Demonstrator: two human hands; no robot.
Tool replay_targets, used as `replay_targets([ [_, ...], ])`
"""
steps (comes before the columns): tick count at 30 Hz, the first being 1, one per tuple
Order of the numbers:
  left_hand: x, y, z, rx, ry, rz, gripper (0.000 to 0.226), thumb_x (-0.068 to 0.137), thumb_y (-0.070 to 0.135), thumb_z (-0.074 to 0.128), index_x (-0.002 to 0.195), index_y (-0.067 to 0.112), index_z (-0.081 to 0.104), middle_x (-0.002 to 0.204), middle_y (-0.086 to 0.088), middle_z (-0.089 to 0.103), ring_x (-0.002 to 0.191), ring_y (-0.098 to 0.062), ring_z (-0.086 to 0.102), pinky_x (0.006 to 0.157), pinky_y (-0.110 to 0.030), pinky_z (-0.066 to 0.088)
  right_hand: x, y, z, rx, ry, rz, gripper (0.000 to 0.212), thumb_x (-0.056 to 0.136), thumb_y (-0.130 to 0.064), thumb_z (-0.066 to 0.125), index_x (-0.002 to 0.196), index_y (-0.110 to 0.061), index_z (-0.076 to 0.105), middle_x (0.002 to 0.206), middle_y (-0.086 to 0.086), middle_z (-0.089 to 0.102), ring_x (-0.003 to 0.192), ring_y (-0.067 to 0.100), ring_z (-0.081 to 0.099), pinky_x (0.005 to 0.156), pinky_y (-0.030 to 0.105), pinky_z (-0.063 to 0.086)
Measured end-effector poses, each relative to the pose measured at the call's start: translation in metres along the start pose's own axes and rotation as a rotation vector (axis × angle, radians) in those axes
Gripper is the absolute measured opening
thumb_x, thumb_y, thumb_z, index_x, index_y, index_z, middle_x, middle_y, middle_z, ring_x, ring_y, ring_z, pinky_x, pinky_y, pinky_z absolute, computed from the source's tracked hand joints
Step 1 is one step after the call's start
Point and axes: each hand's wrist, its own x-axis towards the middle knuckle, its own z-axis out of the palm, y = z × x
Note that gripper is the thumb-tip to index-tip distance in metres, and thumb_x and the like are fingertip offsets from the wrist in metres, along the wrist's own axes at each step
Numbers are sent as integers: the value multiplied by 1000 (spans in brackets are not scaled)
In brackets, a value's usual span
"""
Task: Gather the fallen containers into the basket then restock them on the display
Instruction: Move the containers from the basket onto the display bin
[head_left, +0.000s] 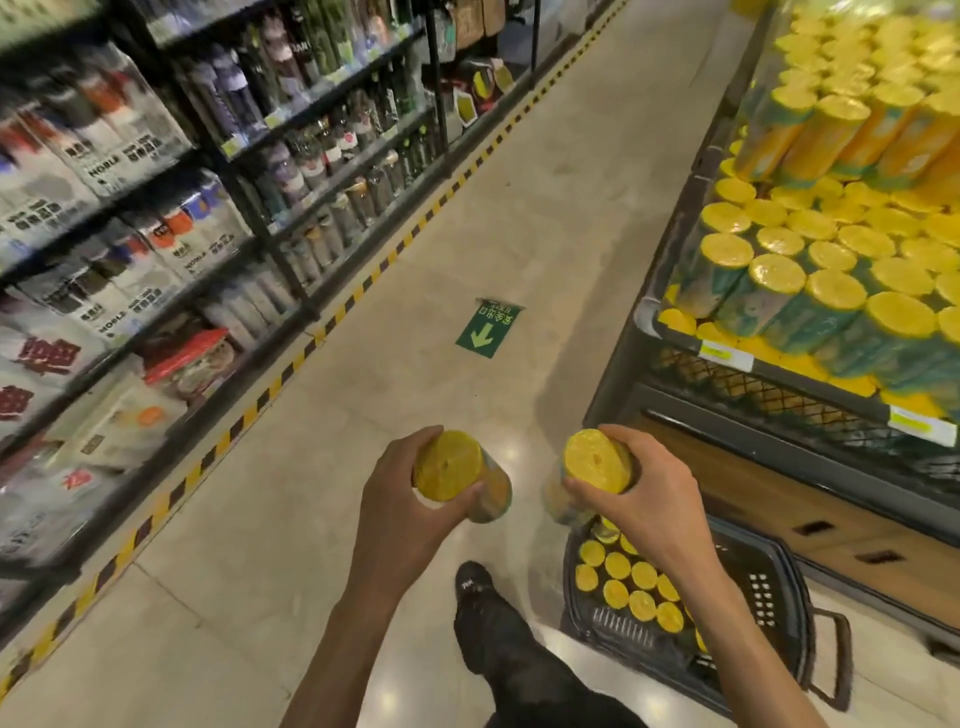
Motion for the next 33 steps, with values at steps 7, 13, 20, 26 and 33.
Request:
replay_targets([
  [7,117,1,-17,52,-65,132,77,63,64,75,131,34,54,120,19,56,107,-6,56,84,-35,55,84,-30,19,51,100,29,70,65,-62,80,125,-37,56,114,-19,60,103,5,57,84,29,51],
  [13,213,16,-10,57,-119,233,82,62,67,71,133,31,54,122,16,58,107,-7,57,85,-34,55,145,-44,13,90,214,77,66,67,-54,82,125,-35,56,115,-18,60,104,3,56,87,28,50],
  [20,306,31,23,25,-242,296,78,63,56,78,132,26,56,121,11,60,104,-6,57,84,-33,56,193,-43,4,92,357,218,71,67,-55,82,129,-31,56,121,-15,60,109,5,55,91,29,49],
  [26,387,52,75,-11,-433,402,76,62,60,79,129,31,57,122,13,59,107,-9,58,85,-36,56,240,-41,-6,104,475,350,72,66,-58,81,129,-33,56,121,-19,58,109,2,53,87,22,44],
  [33,475,111,142,-55,-643,576,66,61,58,79,120,39,57,114,20,58,102,-5,56,85,-38,53,296,-40,-38,47,646,514,71,67,-50,84,130,-29,57,123,-12,59,106,1,49,85,22,39],
])
